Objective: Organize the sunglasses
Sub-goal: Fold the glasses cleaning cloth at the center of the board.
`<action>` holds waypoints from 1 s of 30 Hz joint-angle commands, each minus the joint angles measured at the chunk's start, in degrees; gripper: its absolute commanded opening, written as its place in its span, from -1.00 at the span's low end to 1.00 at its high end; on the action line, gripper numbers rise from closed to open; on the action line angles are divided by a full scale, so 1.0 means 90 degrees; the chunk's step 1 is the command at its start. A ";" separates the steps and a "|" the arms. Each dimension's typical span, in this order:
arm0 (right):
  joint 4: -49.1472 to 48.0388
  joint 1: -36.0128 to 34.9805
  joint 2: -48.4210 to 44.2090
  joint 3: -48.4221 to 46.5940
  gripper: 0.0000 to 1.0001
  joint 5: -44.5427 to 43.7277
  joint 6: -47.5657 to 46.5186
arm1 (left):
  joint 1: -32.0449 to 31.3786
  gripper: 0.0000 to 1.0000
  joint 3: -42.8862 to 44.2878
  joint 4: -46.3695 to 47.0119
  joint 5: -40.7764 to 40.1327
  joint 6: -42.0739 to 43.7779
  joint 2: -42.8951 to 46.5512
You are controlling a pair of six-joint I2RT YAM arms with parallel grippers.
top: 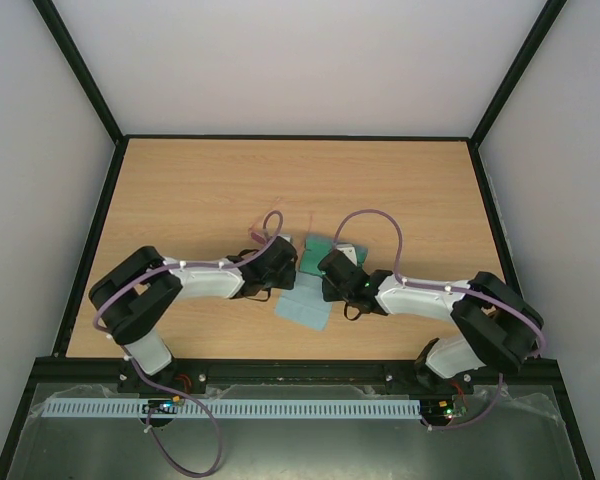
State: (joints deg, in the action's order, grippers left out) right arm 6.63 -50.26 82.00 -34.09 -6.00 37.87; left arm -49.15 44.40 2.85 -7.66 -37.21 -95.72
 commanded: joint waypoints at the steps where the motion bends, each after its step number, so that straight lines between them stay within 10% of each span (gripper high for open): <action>1: -0.0129 0.0009 0.0147 -0.0060 -0.85 0.0050 -0.0085 | 0.0038 -0.37 0.0233 0.0210 0.0003 0.0167 -0.0205; 30: 0.0186 0.0023 0.0093 -0.0412 -0.86 0.0353 -0.0130 | 0.0040 -0.95 0.0454 -0.0207 0.0175 0.0286 -0.0368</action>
State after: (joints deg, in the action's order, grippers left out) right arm 6.52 -50.26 83.11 -35.57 -3.38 37.26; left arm -49.08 46.35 5.93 -6.00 -34.15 -100.09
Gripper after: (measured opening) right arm 0.073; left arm 0.029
